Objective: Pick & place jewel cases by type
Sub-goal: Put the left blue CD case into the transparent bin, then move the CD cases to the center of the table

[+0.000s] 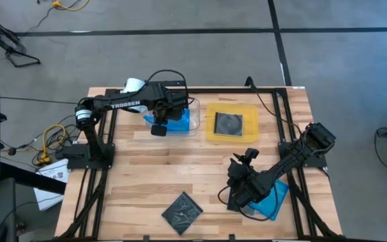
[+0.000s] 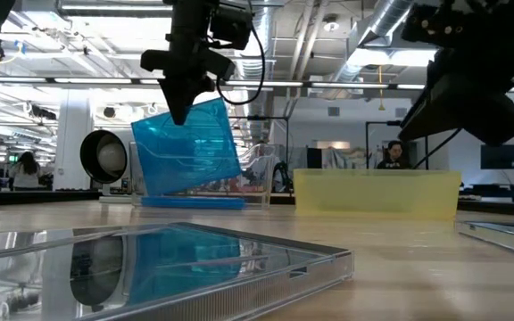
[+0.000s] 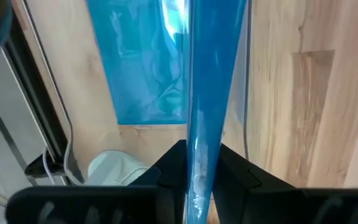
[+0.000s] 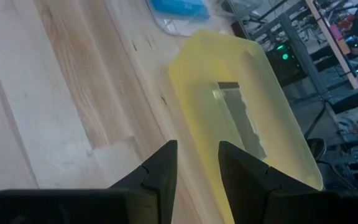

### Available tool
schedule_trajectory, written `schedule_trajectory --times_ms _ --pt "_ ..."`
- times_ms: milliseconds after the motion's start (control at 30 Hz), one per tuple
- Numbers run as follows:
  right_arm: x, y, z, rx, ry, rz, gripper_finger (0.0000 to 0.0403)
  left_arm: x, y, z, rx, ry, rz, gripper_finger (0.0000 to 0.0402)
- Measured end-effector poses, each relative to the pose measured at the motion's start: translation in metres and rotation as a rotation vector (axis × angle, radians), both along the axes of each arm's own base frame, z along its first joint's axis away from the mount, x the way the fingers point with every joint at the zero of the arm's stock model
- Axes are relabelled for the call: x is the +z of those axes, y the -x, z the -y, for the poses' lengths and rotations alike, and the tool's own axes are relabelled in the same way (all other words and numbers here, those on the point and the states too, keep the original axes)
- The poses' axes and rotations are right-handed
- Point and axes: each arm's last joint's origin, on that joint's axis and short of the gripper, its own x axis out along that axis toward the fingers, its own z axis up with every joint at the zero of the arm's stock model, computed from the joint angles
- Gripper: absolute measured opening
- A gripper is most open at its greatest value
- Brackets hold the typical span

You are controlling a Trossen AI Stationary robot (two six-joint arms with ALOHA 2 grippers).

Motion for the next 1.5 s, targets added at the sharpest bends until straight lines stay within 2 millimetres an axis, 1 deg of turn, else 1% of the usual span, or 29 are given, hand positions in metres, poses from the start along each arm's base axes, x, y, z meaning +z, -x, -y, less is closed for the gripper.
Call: schedule_trajectory --times_ms 167,367,567,733,900,1200,1500 --pt "-0.003 0.002 0.002 -0.002 0.002 -0.007 0.0111 0.000 0.000 0.000 -0.005 0.005 0.005 0.0073" --pt "-0.003 0.002 0.002 -0.002 0.002 -0.007 0.0111 0.000 -0.005 -0.001 -0.020 0.005 0.057 0.0083" --pt "-0.003 0.002 0.002 -0.002 0.002 -0.007 0.0111 0.000 -0.007 -0.002 -0.028 -0.004 0.072 0.0084" --pt "-0.003 0.002 0.002 -0.001 0.002 -0.007 0.0111 0.001 -0.006 -0.003 -0.020 -0.064 0.053 0.0084" --pt "-0.003 0.002 0.002 -0.001 0.002 -0.008 0.0111 0.000 -0.007 -0.003 -0.033 -0.036 0.061 0.0084" --pt "-0.003 0.002 0.001 0.000 0.001 -0.009 0.0111 0.002 -0.011 -0.009 0.001 -0.198 0.078 0.0084" --pt "-0.004 0.002 0.001 -0.002 -0.006 -0.015 0.0111 0.003 -0.011 -0.015 0.047 -0.204 0.105 0.0084"
